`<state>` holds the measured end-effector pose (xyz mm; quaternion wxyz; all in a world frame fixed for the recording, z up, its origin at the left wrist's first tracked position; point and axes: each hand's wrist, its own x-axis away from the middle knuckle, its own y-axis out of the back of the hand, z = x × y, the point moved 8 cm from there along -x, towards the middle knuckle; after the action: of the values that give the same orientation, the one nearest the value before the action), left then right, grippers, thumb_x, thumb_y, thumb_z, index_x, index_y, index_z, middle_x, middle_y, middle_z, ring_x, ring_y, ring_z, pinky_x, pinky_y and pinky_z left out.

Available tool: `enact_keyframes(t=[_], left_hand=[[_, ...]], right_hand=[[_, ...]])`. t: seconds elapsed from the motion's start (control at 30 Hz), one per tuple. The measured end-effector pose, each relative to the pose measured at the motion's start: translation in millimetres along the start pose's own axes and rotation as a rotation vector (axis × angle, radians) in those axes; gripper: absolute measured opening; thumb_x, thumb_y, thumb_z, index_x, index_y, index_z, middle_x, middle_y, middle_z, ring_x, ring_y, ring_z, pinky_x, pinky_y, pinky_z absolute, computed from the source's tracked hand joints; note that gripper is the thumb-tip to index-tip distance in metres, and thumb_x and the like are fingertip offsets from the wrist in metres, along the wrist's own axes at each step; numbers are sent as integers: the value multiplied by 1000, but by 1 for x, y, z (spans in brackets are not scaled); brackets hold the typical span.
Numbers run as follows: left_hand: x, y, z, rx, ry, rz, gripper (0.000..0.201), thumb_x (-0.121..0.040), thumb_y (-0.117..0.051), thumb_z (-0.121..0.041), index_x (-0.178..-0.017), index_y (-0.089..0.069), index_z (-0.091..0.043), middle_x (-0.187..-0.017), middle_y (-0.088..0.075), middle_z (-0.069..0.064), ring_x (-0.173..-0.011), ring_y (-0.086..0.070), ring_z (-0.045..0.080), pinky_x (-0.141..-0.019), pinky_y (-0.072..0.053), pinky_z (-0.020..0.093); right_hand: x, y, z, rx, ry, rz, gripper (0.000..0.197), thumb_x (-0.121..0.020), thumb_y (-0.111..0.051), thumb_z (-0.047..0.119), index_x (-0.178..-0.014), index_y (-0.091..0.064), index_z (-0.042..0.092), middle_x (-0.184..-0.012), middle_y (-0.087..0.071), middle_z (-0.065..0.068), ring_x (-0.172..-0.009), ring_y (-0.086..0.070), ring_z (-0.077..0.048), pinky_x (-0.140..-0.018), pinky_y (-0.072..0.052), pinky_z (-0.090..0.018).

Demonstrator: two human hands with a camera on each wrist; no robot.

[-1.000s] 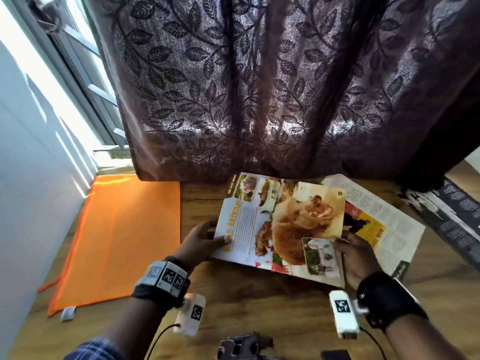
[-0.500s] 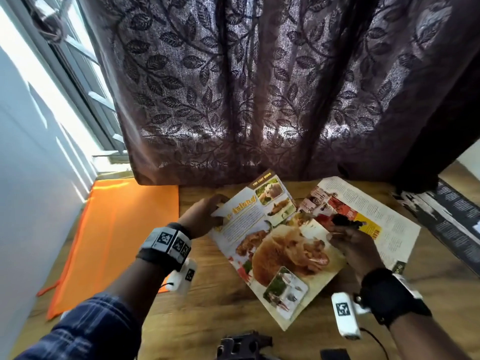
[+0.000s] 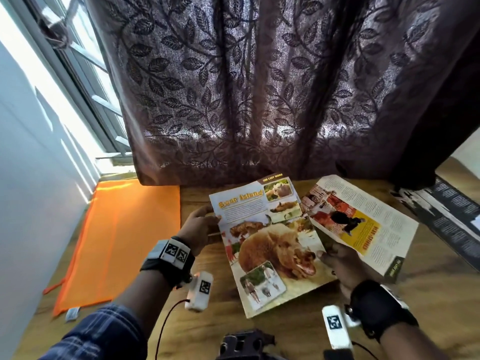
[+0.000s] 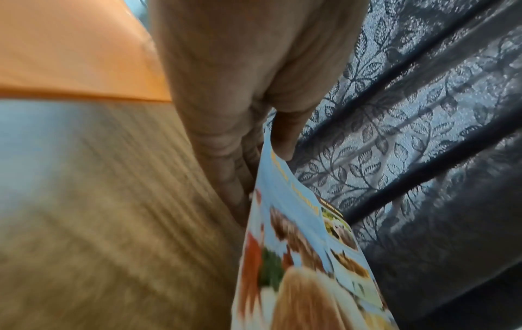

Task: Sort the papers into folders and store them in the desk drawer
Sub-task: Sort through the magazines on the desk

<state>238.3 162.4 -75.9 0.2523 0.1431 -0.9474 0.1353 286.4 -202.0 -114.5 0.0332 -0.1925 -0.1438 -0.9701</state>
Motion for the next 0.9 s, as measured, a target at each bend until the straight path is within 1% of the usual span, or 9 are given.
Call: enact_keyframes(t=[0.2, 0.27, 0.33, 0.43, 0.53, 0.63, 0.7, 0.8, 0.9], left_hand=[[18, -27, 29, -273, -47, 56, 48, -85, -65, 11, -118, -57, -23, -113, -71, 12, -96, -69, 32, -79, -59, 51], [21, -23, 30, -366, -116, -6, 54, -72, -79, -1, -117, -55, -19, -117, -68, 10, -107, -66, 31, -90, -55, 56], [1, -6, 46, -433, -157, -53, 78, -54, -86, -28, -125, -53, -19, -122, -67, 6, -113, -65, 28, -95, -52, 57], [-17, 6, 57, -637, -203, -104, 73, -62, -83, -33, -127, -51, -28, -127, -65, 0, -117, -62, 23, -99, -50, 51], [3, -3, 35, -785, -199, -211, 64, -77, -80, -15, -132, -47, -14, -130, -61, 7, -117, -59, 28, -98, -49, 42], [-5, 13, 43, -739, -150, -279, 95, -64, -81, -33, -141, -26, -25, -129, -61, 18, -107, -64, 36, -88, -55, 53], [1, 10, 39, -815, -127, -329, 109, -72, -80, -31, -152, -7, -19, -130, -59, 26, -109, -63, 40, -86, -54, 49], [30, 1, 16, -1200, -77, -486, 96, -84, -74, -39, -152, -15, -9, -140, -44, 25, -119, -54, 44, -90, -46, 46], [40, -14, 3, -1372, -43, -582, 65, -85, -69, -45, -130, -38, -11, -129, -46, 21, -114, -54, 45, -86, -48, 48]], right_hand=[[18, -7, 7, 94, 17, 65, 9, -90, -68, 8, -98, -66, 12, -92, -74, -6, -84, -69, -24, -66, -50, -31], [21, -12, 14, 192, 67, 131, 13, -89, -70, 12, -100, -64, 17, -94, -73, -3, -85, -69, -22, -66, -52, -33], [23, -11, 19, 187, 81, 160, 17, -90, -70, 11, -106, -65, 13, -98, -73, -7, -88, -68, -22, -65, -54, -28], [22, -1, 24, 136, 91, 131, 16, -90, -66, 3, -106, -66, 7, -93, -71, -5, -84, -66, -18, -58, -50, -12], [19, 13, 23, 58, 41, 154, 14, -94, -62, 5, -108, -65, 6, -88, -76, -13, -76, -68, -29, -56, -53, -28], [11, 30, 23, 63, 35, 209, 13, -97, -59, 10, -109, -64, 8, -91, -77, -12, -75, -70, -31, -62, -54, -36], [1, 47, 28, 71, 61, 205, 13, -97, -59, 10, -108, -65, 6, -90, -77, -12, -76, -70, -31, -65, -54, -39], [-16, 74, 37, 50, 78, 168, 14, -96, -61, 11, -106, -67, 4, -90, -75, -16, -75, -67, -28, -64, -51, -39], [-41, 105, 41, 148, 111, 124, 8, -93, -66, 16, -99, -71, 13, -90, -74, -12, -79, -68, -30, -70, -57, -43]])
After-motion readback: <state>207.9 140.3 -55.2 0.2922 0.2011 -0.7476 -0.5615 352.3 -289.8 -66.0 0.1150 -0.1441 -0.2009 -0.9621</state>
